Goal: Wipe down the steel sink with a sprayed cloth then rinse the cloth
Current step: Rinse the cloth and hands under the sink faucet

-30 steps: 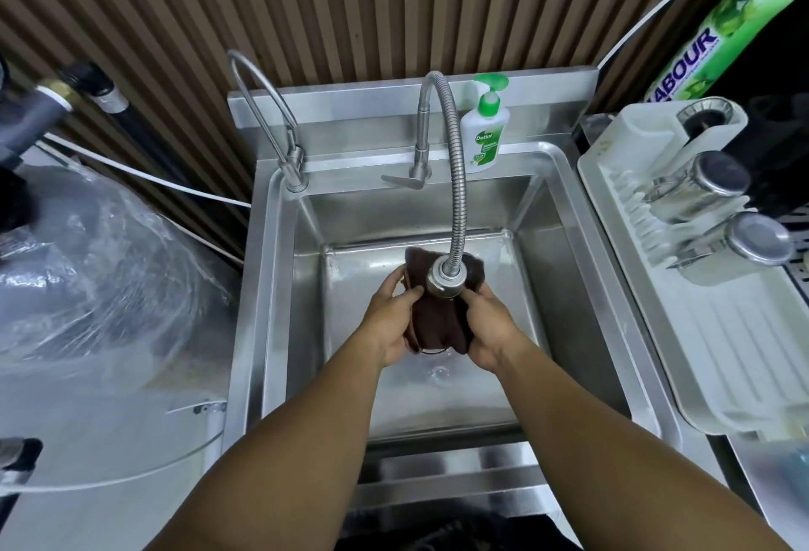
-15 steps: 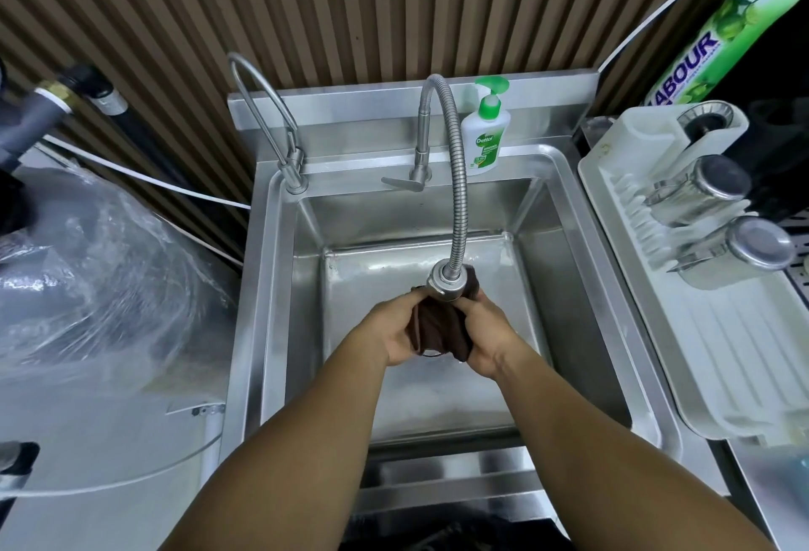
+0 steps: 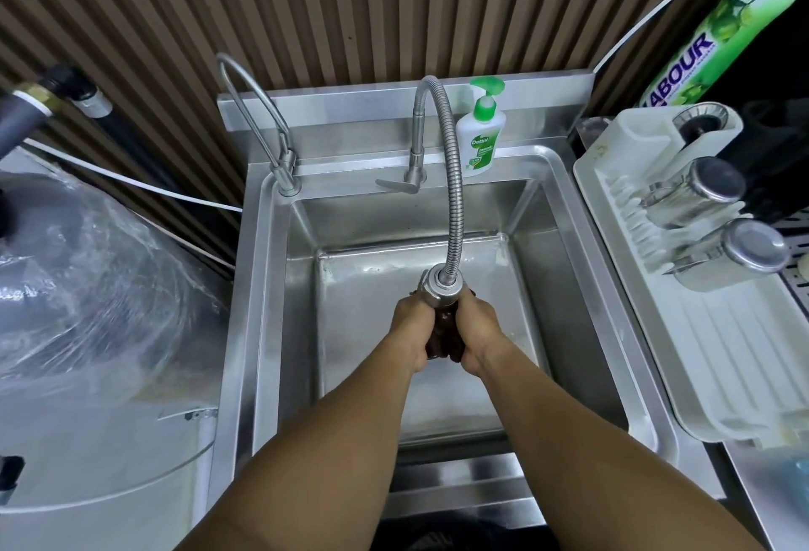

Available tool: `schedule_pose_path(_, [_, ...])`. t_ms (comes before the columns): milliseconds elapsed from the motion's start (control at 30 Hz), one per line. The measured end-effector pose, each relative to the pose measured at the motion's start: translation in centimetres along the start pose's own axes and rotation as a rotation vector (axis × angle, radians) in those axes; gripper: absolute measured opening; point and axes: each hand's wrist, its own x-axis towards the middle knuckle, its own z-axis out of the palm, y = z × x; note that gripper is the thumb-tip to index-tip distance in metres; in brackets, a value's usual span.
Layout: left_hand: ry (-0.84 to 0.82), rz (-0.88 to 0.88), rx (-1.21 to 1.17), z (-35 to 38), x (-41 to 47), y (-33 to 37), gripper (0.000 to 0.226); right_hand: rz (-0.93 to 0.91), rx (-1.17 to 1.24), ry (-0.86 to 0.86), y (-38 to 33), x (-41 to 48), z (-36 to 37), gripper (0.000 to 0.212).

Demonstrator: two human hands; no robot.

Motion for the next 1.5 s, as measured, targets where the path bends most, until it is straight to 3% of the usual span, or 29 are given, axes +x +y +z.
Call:
schedule_pose_path(200, [0.051,0.004,0.022,0.6,0.6,-0.5,0.033,-0.062,-0.007,-0.002,0.9,0.3,0.6,0.039])
schedule_pose_path(367, [0.063,0.009,-0.001,0.5,1.2,0.0,0.032,-0.142,-0.101,-0.040,0.6,0.1,0.5,0.045])
schedule_pose_path(567, [0.028,-0.001,0.014,0.6,1.1,-1.2,0.050,-0.008,-0.023,0.016,0.9,0.5,0.7,0.063])
schedule_pose_path(767, [0.092,0.019,-0.069,-0.3,1.7,-1.1,0.023,-0.058,0.048,-0.005,1.7,0.4,1.0,0.020])
schedule_pose_path(933, [0.121,0.095,-0.034,-0.8,2.0,-1.5,0.016,-0.076,-0.016,0.031,2.0,0.6,0.7,0.023])
schedule_pose_path(1200, [0.060,0.014,-0.104,-0.6,1.5,-0.3,0.049,-0.051,0.114,-0.018,1.3,0.2,1.4,0.032])
schedule_pose_path(1367, [0.083,0.076,0.003,0.0,1.6,-0.6,0.024,-0.072,0.067,0.060,1.5,1.1,1.7,0.011])
schedule_pose_path(1500, [0.081,0.102,0.028,0.5,1.8,-0.6,0.022,-0.060,0.051,0.102,1.1,1.8,1.7,0.010])
